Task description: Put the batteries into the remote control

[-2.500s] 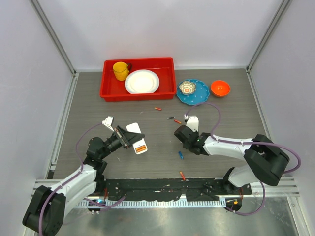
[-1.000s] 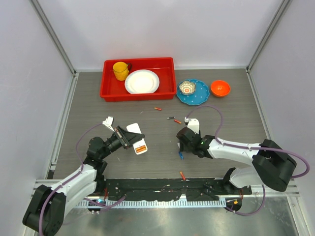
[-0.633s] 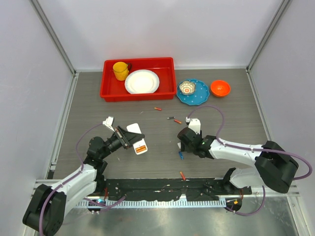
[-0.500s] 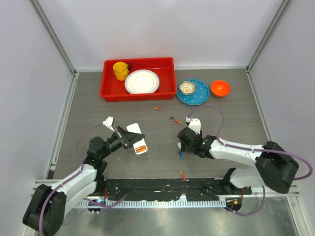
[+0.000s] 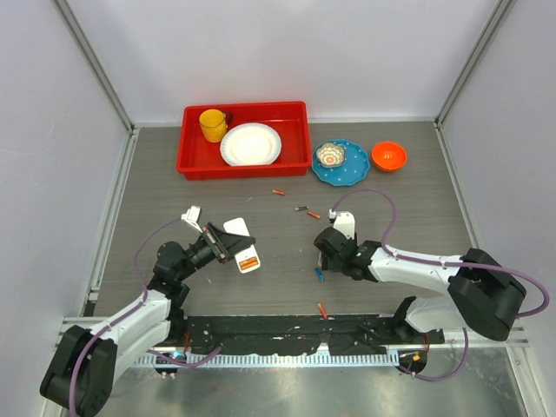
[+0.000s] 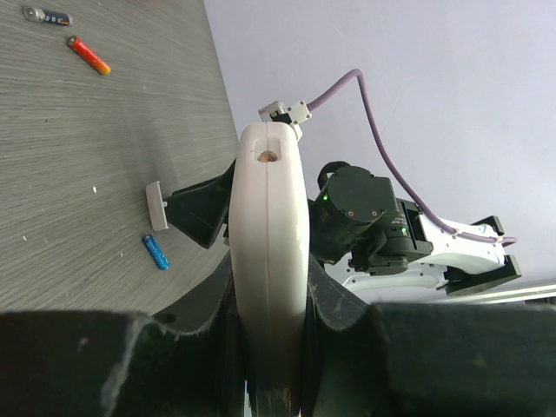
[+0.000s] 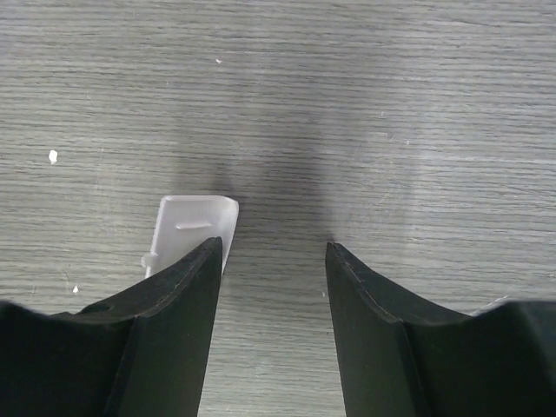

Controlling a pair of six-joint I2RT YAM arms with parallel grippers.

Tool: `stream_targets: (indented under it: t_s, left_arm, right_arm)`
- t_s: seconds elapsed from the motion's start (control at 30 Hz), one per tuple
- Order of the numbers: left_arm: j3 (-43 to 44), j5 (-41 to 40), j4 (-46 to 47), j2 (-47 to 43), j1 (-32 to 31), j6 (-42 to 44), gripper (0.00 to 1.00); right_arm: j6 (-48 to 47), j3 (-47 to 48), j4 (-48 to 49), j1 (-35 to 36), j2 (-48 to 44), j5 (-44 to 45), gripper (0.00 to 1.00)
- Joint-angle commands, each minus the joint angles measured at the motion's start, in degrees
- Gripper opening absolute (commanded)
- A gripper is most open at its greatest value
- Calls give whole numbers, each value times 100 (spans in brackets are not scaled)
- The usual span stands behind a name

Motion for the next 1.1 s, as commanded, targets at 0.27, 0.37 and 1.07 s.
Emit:
stream_targets:
  t_s: [0.27,0.37,1.07]
  left_arm:
    - [-65,-16,262,2,29,13,0]
    - [-92,-33,244,-33,20,4,0]
    - [-127,-51,218,-95,29,-14,0]
  right_arm:
    - [29,24,99,-18,390,24,27]
    - [64,25,116,-18,478,59,21]
    - [11,402,-165,-229,12,235,47]
